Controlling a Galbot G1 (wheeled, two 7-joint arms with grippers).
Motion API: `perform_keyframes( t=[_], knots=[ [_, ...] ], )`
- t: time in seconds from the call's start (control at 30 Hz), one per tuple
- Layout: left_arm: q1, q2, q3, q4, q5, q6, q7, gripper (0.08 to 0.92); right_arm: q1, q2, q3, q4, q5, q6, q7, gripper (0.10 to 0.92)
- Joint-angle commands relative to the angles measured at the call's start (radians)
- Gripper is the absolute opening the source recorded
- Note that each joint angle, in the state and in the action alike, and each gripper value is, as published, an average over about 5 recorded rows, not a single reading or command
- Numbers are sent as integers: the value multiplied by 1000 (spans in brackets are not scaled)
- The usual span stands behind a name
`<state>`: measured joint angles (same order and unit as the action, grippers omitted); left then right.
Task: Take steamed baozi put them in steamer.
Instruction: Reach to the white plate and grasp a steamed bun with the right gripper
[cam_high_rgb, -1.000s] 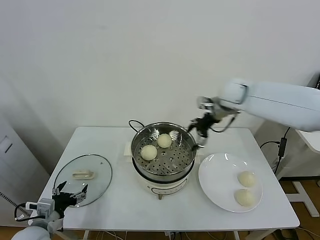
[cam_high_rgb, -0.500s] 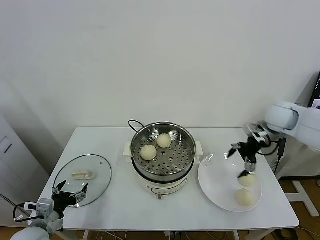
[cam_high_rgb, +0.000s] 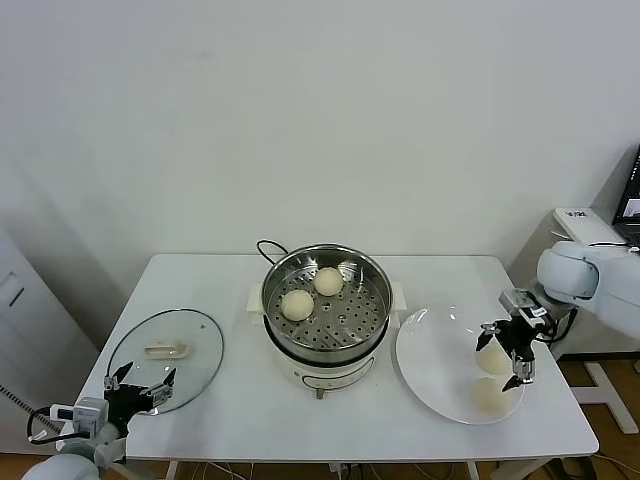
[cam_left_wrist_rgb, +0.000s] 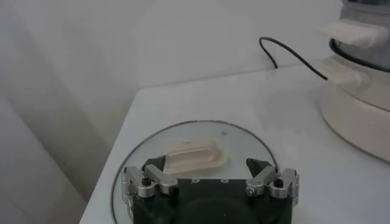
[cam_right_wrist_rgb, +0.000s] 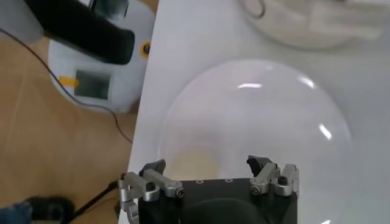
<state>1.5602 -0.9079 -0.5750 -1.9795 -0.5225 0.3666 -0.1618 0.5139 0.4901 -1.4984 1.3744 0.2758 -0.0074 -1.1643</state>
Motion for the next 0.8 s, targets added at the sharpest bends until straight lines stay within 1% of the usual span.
perform_keyframes(
  t=[0.03,0.43,0.57,0.67,0.8],
  knots=[
    [-8,2,2,6,0,5,0,823,-220,11,142,-77,-108,15,-11,823],
    [-12,4,5,13,1,6,0,823,-329,74,218,-146,-129,1,6,812],
    [-10,5,5,8,1,6,0,823,-333,82,228,-158,-127,-10,16,755],
    [-12,5,5,5,1,7,0,823,-332,81,230,-155,-125,-16,16,697],
    [-12,5,5,4,1,7,0,823,-321,73,229,-141,-124,-18,16,585]
  ],
)
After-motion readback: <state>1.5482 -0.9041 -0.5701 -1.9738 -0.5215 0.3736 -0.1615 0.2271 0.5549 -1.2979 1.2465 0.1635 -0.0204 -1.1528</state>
